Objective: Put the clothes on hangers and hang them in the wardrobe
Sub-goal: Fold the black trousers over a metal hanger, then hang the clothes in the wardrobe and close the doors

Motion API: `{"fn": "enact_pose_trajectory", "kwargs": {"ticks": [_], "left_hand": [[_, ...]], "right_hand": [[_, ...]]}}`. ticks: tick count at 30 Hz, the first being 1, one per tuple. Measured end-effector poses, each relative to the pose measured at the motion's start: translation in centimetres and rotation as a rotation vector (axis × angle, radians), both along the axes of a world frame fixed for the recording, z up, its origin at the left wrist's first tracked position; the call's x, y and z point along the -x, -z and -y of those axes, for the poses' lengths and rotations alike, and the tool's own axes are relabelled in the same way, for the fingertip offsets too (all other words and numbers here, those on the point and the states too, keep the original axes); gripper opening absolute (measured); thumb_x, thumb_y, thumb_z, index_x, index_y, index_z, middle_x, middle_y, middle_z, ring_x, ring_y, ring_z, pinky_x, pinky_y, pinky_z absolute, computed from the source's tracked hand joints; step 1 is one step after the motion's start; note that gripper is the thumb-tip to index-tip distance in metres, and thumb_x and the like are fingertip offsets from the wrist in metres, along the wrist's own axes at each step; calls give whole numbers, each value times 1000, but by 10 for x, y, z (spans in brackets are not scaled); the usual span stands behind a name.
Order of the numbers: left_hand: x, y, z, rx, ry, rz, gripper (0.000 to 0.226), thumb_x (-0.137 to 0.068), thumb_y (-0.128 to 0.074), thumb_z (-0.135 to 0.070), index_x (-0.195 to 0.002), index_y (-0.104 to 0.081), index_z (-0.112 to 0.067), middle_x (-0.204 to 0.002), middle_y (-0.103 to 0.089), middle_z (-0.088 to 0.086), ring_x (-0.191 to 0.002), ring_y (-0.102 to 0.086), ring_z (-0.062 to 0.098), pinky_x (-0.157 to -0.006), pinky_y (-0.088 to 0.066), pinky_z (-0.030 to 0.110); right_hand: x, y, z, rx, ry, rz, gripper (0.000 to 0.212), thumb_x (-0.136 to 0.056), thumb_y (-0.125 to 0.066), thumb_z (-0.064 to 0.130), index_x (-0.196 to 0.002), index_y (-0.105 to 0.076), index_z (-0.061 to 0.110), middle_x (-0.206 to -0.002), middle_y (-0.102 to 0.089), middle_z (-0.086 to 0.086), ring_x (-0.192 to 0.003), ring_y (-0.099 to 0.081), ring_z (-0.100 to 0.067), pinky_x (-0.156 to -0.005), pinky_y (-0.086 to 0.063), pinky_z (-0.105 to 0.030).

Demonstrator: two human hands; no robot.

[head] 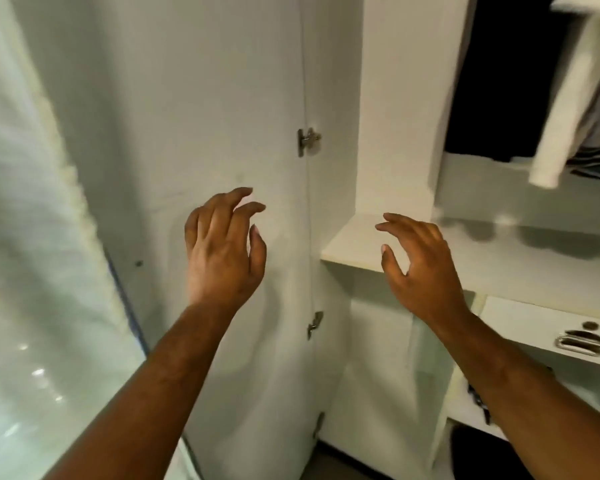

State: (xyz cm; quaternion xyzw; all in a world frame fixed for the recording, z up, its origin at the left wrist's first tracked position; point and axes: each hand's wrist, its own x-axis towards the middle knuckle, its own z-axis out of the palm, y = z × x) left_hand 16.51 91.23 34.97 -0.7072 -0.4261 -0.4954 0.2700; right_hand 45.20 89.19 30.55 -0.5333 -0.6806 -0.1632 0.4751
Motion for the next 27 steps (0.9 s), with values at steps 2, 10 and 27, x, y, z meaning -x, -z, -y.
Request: {"fn": "enact_pose_trajectory", "kwargs": {"ticks": [2,10,27], "left_hand": [[21,0,14,-94,-64,36,31,-92,-57,-13,-122,-67,-15,-144,-54,5,-134,-47,28,-114,-30,47],[80,11,40,133,-58,668,68,-99,-59,-24,-157,-23,-17,-164,-24,-3,-147,-23,-1,-115,-23,18],[13,22,55,259,-68,1027,71,-87,-52,-36,-151,-31,-14,-145,-46,4,-134,-47,26,-115,-30,29]], "right_hand": [[34,4,0,13,-68,-5,33,-96,-55,24,-129,-63,23,-143,-57,6,-129,-50,-18,-104,-42,-39],[146,4,8,103,-300,-16,36,-97,-54,24,-132,-61,26,-145,-54,11,-135,-44,-10,-111,-40,-39],[45,14,59,214,-308,-78,33,-100,-57,21,-132,-62,24,-139,-58,11,-131,-43,-3,-111,-40,-31]]}}
